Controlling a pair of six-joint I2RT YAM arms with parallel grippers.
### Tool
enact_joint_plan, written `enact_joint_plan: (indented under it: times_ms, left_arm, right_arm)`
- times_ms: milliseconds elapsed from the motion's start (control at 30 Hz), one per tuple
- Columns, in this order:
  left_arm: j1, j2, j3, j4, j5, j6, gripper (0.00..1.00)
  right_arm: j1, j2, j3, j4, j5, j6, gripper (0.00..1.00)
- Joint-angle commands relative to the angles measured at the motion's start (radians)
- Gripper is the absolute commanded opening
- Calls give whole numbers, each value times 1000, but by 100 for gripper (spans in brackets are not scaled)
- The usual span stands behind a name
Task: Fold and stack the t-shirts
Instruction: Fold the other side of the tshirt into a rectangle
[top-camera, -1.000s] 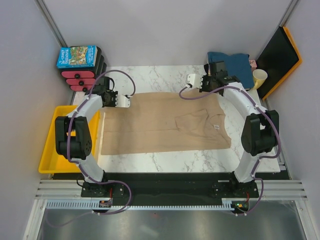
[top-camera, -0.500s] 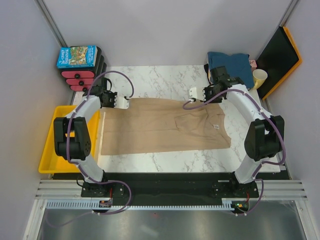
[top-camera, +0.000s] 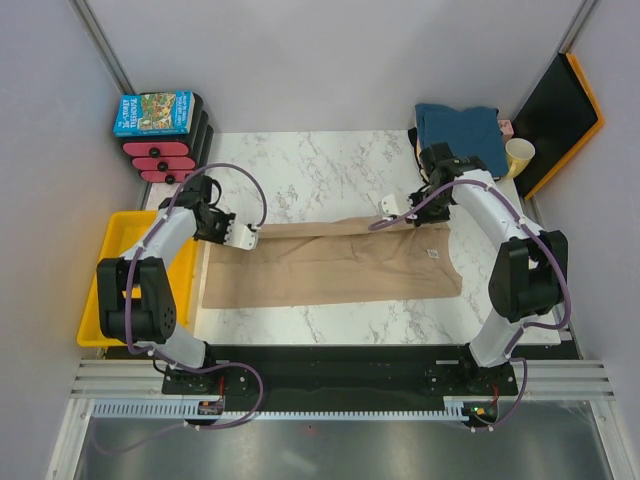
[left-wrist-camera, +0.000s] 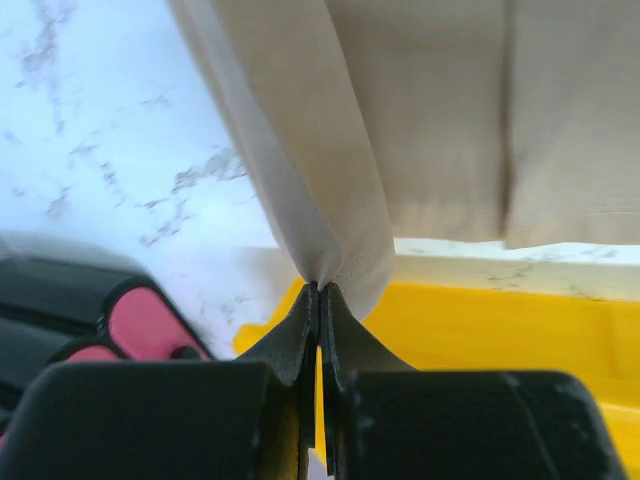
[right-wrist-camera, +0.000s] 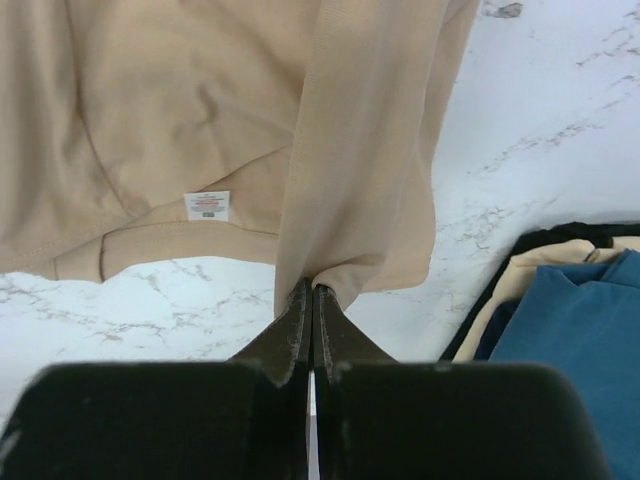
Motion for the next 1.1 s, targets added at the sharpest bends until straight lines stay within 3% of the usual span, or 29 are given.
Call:
enact_joint_plan:
  times_ms: [0,600,733,1067]
  left_arm:
    - [5,-49,-41,-56,-7,94,2]
    - [5,-12,19,-65,-46,137,2]
    - [5,-17,9,-88,-37,166,8]
    - [5,-34,-9,-114,-31,196,5]
  right_arm:
    - [0,2,37,-153,-20,-85,0]
    - [43,8,-61,-199,35,-162,0]
    - [52,17,-57,-199,43,-162,0]
    - [57,19,-71,-208,59,-176,0]
